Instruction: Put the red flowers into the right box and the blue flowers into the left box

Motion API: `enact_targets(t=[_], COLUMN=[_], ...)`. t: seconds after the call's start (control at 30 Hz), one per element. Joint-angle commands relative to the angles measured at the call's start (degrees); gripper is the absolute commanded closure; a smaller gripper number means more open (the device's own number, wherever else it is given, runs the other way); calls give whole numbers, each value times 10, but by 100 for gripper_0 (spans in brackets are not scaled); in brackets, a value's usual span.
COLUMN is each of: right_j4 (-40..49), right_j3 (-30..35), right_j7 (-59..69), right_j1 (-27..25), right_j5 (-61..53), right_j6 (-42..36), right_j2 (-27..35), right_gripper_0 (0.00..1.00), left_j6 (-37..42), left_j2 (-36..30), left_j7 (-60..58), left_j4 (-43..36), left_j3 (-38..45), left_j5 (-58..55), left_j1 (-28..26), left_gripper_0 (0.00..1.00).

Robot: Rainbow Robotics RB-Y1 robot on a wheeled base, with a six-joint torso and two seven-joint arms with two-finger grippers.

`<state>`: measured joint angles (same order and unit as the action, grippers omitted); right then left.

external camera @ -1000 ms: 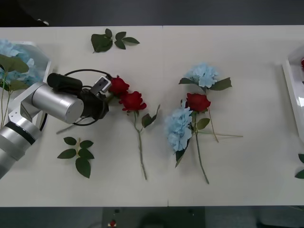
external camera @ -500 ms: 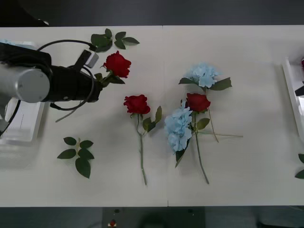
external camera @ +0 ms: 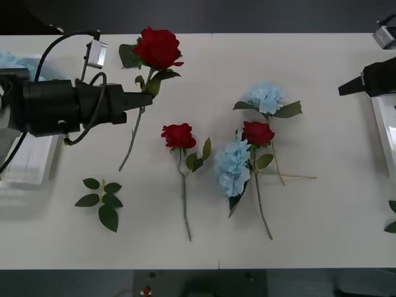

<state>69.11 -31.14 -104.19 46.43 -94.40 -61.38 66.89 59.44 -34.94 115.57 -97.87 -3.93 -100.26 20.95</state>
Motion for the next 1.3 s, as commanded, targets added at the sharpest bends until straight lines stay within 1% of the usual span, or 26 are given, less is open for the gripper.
enact_targets(t=[0.03,0.1,0.17,0.2,0.27,0.3,0.33,0.4,0.47,0.6,0.67,0.7,0.77,0.83,0.93,1.0,1.07,1.2,1.3], right_j4=[78,110,148,161,188,195,212,231,267,321,335,346,355,362,370,375,379,379,379], right_j3=[27,63,125,146,187,197,222,248,273,281,281,281,281,281,273,262,252,219,198], right_j7=[-8,-18,-50,-60,-95,-105,-125,-151,-189,-248,-269,-287,-315,-348,-389,-414,-436,-480,-489], right_j1=[-52,-94,-162,-187,-240,-253,-287,-321,-365,-417,-427,-433,-438,-440,-441,-442,-447,-452,-452], right_j5=[-90,-113,-138,-151,-189,-199,-217,-235,-250,-265,-265,-267,-270,-270,-270,-270,-270,-270,-270], right_j6=[51,64,65,65,66,66,66,68,84,134,147,156,161,162,162,163,171,198,220], right_j2=[47,50,48,48,42,37,25,10,-13,-49,-68,-92,-122,-164,-201,-216,-223,-242,-258], right_gripper_0=[0,0,0,0,0,0,0,0,0,0,0,0,0,0,0,0,0,0,0], left_j6=[-18,-28,-42,-48,-59,-65,-81,-103,-144,-203,-212,-219,-229,-251,-305,-338,-352,-360,-365], left_j2=[81,113,156,170,200,208,224,232,227,205,200,196,194,194,194,196,199,204,204], left_j7=[46,63,84,88,89,88,87,85,80,79,79,78,77,75,76,77,77,77,77], left_j4=[-11,-11,-11,-11,-11,-11,-11,-11,-11,-11,-11,-11,-10,-9,-7,-7,-5,2,5], left_j3=[9,9,9,9,9,6,-2,-18,-59,-132,-150,-163,-178,-201,-242,-259,-264,-263,-260], left_j5=[-22,-22,-18,-13,-9,-8,-14,-32,-66,-107,-113,-115,-117,-122,-143,-146,-146,-146,-147], left_j1=[6,2,0,0,0,0,1,2,10,23,29,31,35,41,52,60,65,71,73], left_gripper_0=[100,100,100,100,100,100,100,100,100,100,100,100,100,100,100,100,100,100,100])
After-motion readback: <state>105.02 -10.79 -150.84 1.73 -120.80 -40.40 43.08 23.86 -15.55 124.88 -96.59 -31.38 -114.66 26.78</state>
